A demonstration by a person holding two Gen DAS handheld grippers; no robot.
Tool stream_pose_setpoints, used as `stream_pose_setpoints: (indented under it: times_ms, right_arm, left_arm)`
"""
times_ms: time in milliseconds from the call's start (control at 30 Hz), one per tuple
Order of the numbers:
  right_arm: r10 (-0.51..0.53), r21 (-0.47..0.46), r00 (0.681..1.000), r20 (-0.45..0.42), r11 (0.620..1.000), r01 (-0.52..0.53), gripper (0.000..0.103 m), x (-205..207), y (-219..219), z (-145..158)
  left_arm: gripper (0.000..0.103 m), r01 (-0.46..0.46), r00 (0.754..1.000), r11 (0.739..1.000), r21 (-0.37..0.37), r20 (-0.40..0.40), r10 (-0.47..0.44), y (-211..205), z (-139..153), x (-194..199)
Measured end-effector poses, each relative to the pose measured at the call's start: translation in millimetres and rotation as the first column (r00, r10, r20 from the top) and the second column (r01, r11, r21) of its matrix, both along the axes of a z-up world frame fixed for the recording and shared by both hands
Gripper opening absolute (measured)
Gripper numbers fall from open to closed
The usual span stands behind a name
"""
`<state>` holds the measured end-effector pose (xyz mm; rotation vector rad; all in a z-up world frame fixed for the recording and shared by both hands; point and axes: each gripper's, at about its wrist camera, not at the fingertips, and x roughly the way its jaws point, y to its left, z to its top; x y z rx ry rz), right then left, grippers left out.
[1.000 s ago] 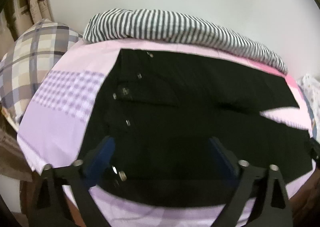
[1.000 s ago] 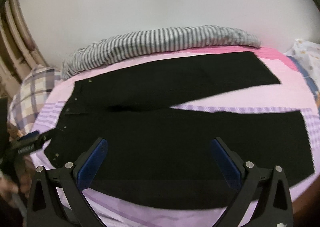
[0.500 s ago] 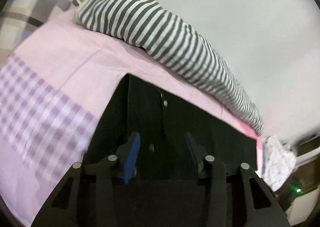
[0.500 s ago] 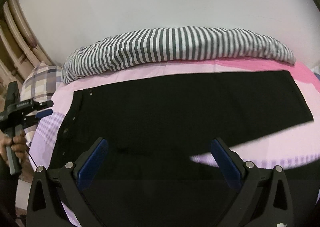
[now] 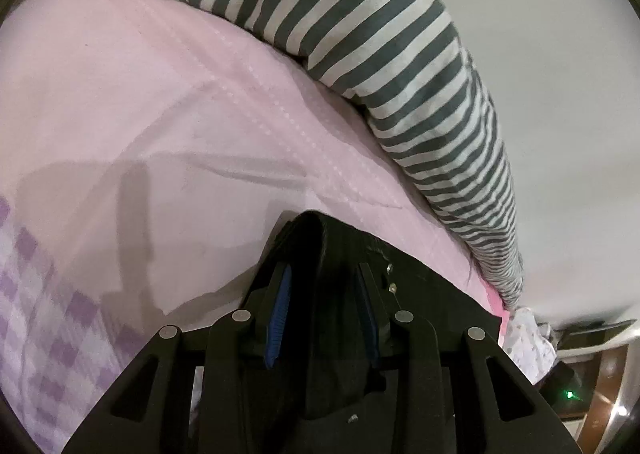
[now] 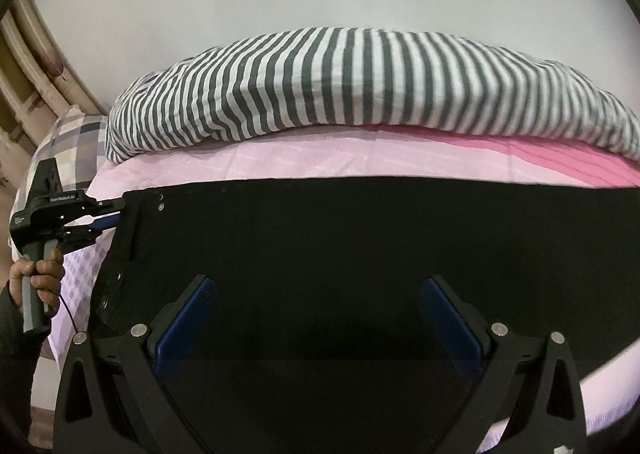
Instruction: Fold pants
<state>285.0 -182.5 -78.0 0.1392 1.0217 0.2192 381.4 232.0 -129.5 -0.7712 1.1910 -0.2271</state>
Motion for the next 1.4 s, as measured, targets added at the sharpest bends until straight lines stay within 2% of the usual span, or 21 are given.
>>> stream_pose_setpoints:
  times_ms: [100, 200, 233, 267, 333, 400, 467, 600, 667, 767, 1000, 1067, 1133, 1200, 1333, 1400]
  right_arm:
    - [0.016, 0.002, 1.000, -0.002, 1.000, -0.016, 0.102, 14.6, 2.3, -5.3]
    - [0.046, 0.007, 0.999, 0.000, 0.999, -0.046, 0.102, 31.8, 3.2, -10.5]
    - [0.062, 0.004, 0.998, 0.001, 0.998, -0.062, 0.102, 38.4, 3.3, -12.6]
    - [0.089, 0.008, 0.996, -0.005, 0.996, -0.089, 0.102, 45.4, 2.9, -15.1]
    - [0.155, 0.023, 0.988, -0.026, 0.988, -0.154, 0.102, 60.3, 0.2, -20.0]
    - [0.218, 0.030, 0.975, -0.046, 0.976, -0.217, 0.102, 71.9, -2.8, -22.1]
    - [0.284, 0.016, 0.957, -0.059, 0.959, -0.283, 0.102, 84.0, -5.5, -21.5]
    - [0.449, 0.007, 0.889, -0.094, 0.893, -0.450, 0.102, 104.2, -8.5, -16.8]
    - [0.522, 0.016, 0.845, -0.118, 0.852, -0.524, 0.102, 113.6, -9.0, -14.8]
    - [0.619, 0.071, 0.769, -0.159, 0.784, -0.617, 0.100, 130.9, -6.9, -13.3]
    - [0.777, 0.171, 0.580, -0.245, 0.623, -0.763, 0.074, 166.5, 10.9, -20.7]
    - [0.795, 0.172, 0.547, -0.264, 0.597, -0.784, 0.069, 169.9, 16.2, -26.2]
    - [0.807, 0.171, 0.517, -0.287, 0.574, -0.801, 0.065, 172.8, 17.7, -31.9]
    - [0.809, 0.180, 0.500, -0.309, 0.566, -0.804, 0.057, 174.2, 12.2, -37.4]
    - [0.794, 0.182, 0.510, -0.330, 0.584, -0.791, 0.047, 169.5, -14.2, -42.0]
    - [0.778, 0.163, 0.523, -0.349, 0.600, -0.784, 0.037, 164.4, -27.5, -43.4]
  left_arm:
    - [0.028, 0.038, 0.999, 0.999, -0.022, 0.013, -0.038, -8.3, -1.7, 11.2]
    - [0.026, 0.070, 0.997, 0.997, 0.028, 0.043, -0.071, -19.5, 3.4, 19.3]
    - [0.023, 0.073, 0.996, 0.996, 0.044, 0.049, -0.075, -22.3, 4.0, 20.8]
    - [0.013, 0.069, 0.996, 0.996, 0.053, 0.052, -0.072, -22.6, 5.5, 21.4]
    - [0.009, 0.050, 0.997, 0.998, 0.045, 0.058, -0.052, -21.2, 7.5, 19.3]
    - [0.007, 0.040, 0.994, 0.997, 0.073, 0.096, -0.047, -23.2, 15.5, 13.5]
    - [0.006, 0.040, 0.983, 0.994, 0.102, 0.177, -0.058, -30.7, 30.9, 1.7]
    - [0.006, 0.034, 0.932, 0.996, 0.088, 0.356, -0.063, -41.8, 67.7, -31.7]
    - [0.006, 0.029, 0.914, 0.995, 0.095, 0.401, -0.065, -45.8, 80.4, -44.2]
    - [0.006, 0.023, 0.898, 0.995, 0.100, 0.436, -0.064, -49.3, 92.3, -58.2]
    - [0.006, 0.013, 0.880, 0.996, 0.091, 0.472, -0.055, -37.0, 106.7, -79.2]
    - [0.006, 0.007, 0.876, 0.996, 0.086, 0.479, -0.047, -35.6, 110.1, -82.7]
    - [0.006, -0.003, 0.877, 0.996, 0.086, 0.479, -0.039, -32.8, 111.5, -84.2]
    - [0.006, -0.002, 0.880, 0.996, 0.090, 0.473, -0.041, -30.8, 112.3, -85.9]
    - [0.006, -0.004, 0.885, 0.995, 0.098, 0.464, -0.042, -30.1, 113.6, -85.2]
    - [0.006, -0.004, 0.887, 0.995, 0.099, 0.459, -0.043, -28.6, 112.0, -83.9]
